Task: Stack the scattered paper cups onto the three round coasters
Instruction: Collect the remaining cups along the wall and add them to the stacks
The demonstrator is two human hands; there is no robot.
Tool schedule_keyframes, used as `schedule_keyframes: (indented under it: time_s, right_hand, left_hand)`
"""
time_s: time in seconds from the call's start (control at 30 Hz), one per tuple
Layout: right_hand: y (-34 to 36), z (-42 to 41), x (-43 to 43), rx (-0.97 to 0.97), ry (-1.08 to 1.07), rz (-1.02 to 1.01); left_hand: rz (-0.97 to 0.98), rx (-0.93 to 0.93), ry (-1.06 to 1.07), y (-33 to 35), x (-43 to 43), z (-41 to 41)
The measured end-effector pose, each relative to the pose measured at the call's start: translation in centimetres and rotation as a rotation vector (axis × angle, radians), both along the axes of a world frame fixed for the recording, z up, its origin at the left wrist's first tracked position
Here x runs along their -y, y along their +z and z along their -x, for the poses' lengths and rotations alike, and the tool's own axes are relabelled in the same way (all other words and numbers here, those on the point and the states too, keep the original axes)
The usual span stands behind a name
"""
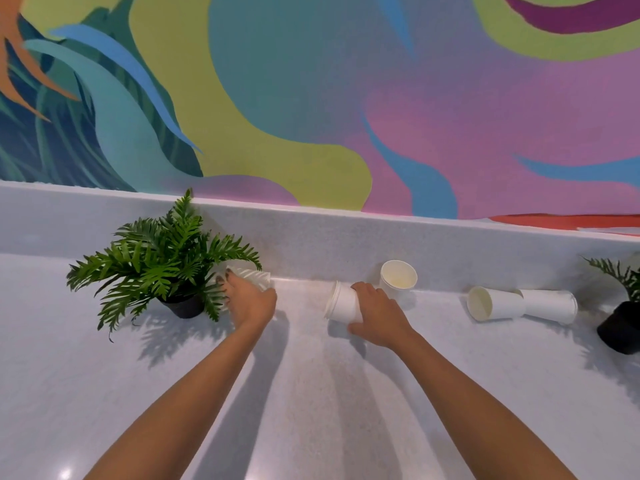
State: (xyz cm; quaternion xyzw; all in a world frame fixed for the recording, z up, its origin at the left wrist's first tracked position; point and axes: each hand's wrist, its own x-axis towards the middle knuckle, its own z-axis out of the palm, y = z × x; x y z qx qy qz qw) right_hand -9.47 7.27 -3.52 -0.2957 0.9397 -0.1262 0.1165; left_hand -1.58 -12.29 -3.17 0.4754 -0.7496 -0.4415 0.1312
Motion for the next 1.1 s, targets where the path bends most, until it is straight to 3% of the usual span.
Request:
schedule_keyframes:
  time_s: [0.43,0.63,0.8,1.1]
  right_hand:
    - [-0.6,0.4,-0.9,0.028,-0.05,0.0]
    - [0.2,-0.1,-1.3,0.013,-0.056,-0.001]
    - [0.8,-0.6,-2.0,0.005,-0.09,-0.003]
    - [1.8,-0.5,-3.0,0.026,-0.134,0.037]
  left_hand:
    - [-0.123,0.053,0.099,-3.0,2.0,0.9]
    - [-0.4,-0.087,0.091,-3.3,0.4,0.8]
    - [-0.57,-0.252,-0.058,-0.5,-3.0,0.7]
    - [-0.497,-0.269,-0.308,1.7,-5.2,0.3]
